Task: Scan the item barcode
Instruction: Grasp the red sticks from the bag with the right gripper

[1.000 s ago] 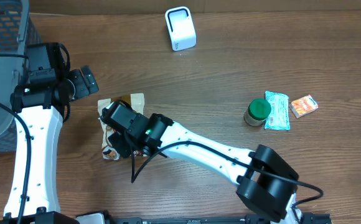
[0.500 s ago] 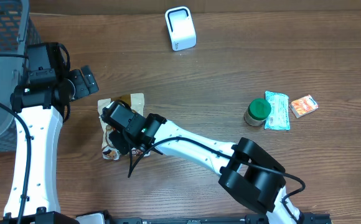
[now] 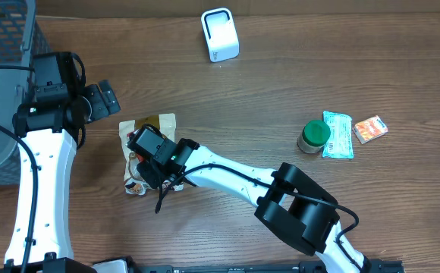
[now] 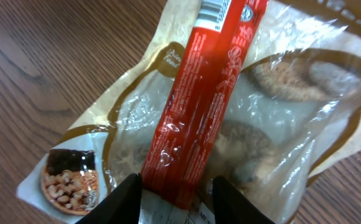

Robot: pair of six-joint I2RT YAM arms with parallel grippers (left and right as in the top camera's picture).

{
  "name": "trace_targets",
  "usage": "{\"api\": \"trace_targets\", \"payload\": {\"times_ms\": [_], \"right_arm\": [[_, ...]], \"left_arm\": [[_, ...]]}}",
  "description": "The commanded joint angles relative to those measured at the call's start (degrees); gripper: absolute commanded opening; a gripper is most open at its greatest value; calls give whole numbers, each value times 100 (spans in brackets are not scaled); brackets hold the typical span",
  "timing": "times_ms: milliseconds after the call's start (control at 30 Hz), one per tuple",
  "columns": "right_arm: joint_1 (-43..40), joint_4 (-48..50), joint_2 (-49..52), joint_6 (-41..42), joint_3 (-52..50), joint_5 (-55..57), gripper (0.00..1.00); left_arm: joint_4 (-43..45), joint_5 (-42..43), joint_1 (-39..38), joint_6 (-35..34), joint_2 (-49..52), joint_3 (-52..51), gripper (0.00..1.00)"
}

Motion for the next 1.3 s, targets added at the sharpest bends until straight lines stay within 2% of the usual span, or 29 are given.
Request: {"api": "trace_targets", "payload": {"times_ms": [0, 233, 267, 633, 1267], "right_arm": [[-9, -92, 227, 15, -9, 15, 36], [-11, -127, 157, 11, 2, 15, 10], [-13, -129, 74, 11, 7, 15, 4], [-181, -492, -680, -9, 7, 39, 4], [-1300, -1823, -654, -212, -105, 125, 4]], "left_arm": [[9, -26, 20, 94, -26, 85, 100], [9, -26, 20, 94, -26, 85, 100], [9, -26, 20, 94, -26, 85, 100], [11, -26, 20, 94, -26, 85, 100], [9, -26, 20, 94, -26, 85, 100]]}}
